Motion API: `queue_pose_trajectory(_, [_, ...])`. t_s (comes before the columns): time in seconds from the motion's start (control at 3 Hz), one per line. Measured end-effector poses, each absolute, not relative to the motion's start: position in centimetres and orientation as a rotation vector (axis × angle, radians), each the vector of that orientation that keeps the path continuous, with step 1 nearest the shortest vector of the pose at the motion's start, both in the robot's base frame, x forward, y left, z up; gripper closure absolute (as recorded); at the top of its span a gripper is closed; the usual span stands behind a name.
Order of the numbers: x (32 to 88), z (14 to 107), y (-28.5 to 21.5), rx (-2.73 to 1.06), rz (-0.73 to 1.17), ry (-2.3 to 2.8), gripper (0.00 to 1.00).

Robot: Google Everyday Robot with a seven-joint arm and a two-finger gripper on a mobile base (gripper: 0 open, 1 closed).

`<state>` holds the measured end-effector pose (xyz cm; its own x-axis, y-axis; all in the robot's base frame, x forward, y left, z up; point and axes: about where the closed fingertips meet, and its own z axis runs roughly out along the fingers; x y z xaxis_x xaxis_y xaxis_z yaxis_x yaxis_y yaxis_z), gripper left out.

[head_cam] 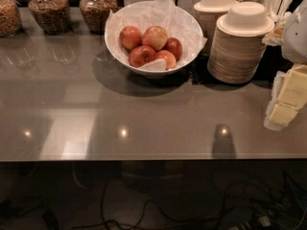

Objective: Pick apple from white bowl

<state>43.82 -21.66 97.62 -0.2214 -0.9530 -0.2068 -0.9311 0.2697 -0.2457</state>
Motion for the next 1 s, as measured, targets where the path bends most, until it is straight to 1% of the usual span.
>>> queue_pose_trajectory(0.67, [43.9,97.8,-21.4,-1.732,-0.115,2.205,0.0])
queue_pose_trajectory(1.0, [43.5,98.2,-19.8,-1.794,-0.181,2.063,0.0])
